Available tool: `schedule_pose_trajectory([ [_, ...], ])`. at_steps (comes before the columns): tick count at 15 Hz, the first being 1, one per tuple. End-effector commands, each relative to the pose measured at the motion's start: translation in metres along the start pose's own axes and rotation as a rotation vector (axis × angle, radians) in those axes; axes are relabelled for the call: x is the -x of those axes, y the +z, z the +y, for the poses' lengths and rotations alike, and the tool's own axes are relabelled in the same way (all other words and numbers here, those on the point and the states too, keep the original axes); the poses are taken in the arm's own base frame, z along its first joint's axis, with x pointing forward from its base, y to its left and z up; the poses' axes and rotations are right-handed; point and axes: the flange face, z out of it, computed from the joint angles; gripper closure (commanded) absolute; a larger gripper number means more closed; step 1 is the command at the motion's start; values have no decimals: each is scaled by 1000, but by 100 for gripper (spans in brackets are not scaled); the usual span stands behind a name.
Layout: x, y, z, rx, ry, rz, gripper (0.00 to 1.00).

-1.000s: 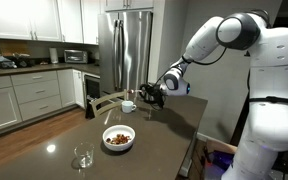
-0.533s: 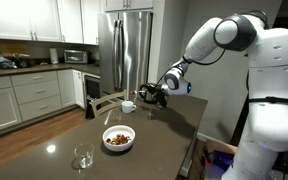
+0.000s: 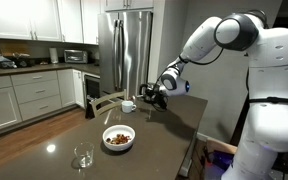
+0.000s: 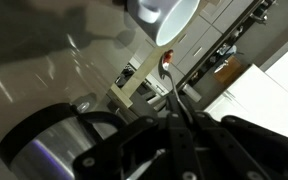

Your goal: Use the spoon to put the contents in the bowl into the cup, then mix the contents in the bowl

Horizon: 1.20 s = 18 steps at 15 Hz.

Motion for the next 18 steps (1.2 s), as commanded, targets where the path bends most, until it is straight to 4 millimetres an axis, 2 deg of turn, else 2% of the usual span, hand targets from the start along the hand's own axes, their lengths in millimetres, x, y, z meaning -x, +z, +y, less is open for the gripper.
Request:
schedule_pose_trajectory([
  [1,7,-4,-9,22,-3,-56,97],
  [4,6,0,-13,-12,-16,-48,97],
  [5,10,2,-7,1,-17,-57,95],
  [18,12,5,-12,-47,-61,-24,97],
])
